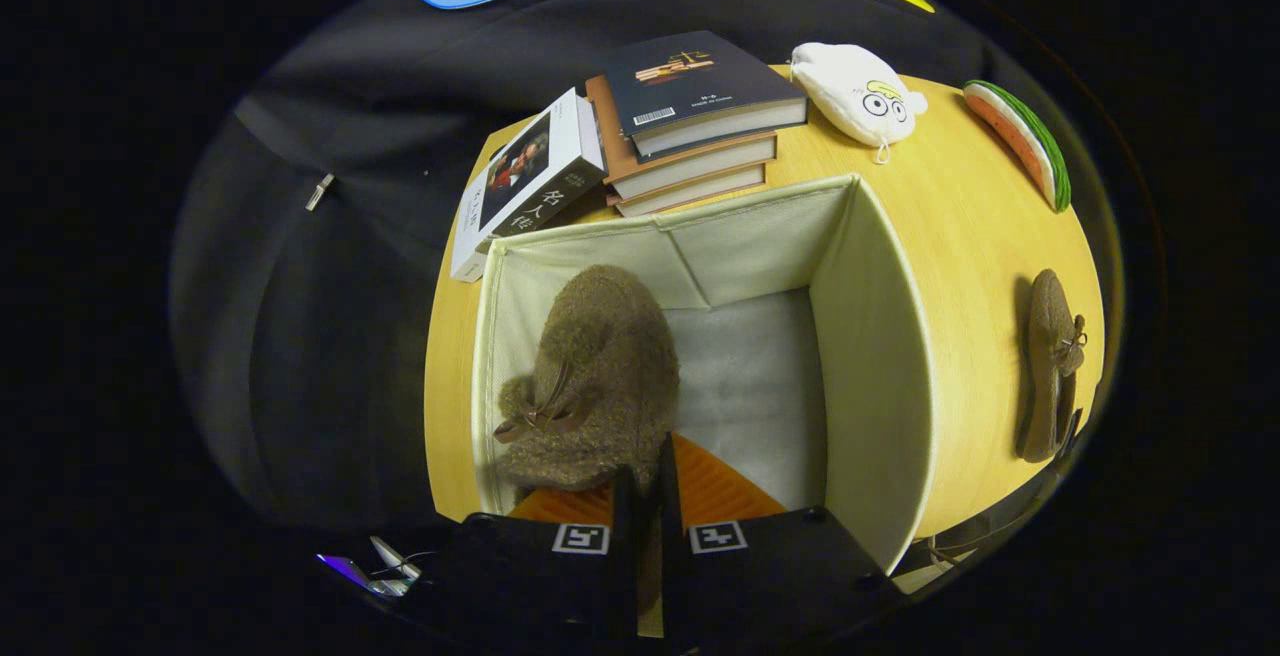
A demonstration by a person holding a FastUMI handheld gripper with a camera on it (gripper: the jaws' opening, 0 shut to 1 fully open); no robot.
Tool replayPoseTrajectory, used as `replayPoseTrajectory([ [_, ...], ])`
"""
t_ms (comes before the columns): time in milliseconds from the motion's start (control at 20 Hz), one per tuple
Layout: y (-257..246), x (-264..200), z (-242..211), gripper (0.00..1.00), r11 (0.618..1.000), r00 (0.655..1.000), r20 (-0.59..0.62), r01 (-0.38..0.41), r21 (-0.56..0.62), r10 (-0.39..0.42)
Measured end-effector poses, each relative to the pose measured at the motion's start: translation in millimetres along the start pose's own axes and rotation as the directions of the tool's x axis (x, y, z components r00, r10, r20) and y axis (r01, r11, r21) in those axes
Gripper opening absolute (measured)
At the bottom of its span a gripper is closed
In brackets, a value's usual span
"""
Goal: Open the storage box then place both shoes into the box .Put the left shoe in first, then the right shoe, with the right side of both shoes facing outward in a uniform manner.
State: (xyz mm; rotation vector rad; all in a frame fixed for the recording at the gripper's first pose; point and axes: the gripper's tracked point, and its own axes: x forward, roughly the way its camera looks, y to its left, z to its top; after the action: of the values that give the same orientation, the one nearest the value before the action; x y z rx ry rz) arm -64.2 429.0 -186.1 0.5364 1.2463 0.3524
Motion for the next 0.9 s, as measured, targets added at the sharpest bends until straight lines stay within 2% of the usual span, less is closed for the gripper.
replayPoseTrajectory([
  [200,16.5,0.5,-7.8,0.38,0.996,0.996,-0.035,-0.084,-0.01,0.084],
  [350,25.9,-5.3,-3.8,0.92,0.99,0.991,-0.024,-0.134,-0.039,0.133],
  [400,26.6,-8.7,-3.4,0.99,0.989,0.99,-0.014,-0.142,-0.045,0.142],
  [700,25.1,-59.2,21.7,0.99,0.97,0.971,0.099,-0.205,-0.129,0.219],
  [900,-11.9,-95.1,37.5,0.99,0.959,0.955,0.188,-0.19,-0.21,0.231],
])
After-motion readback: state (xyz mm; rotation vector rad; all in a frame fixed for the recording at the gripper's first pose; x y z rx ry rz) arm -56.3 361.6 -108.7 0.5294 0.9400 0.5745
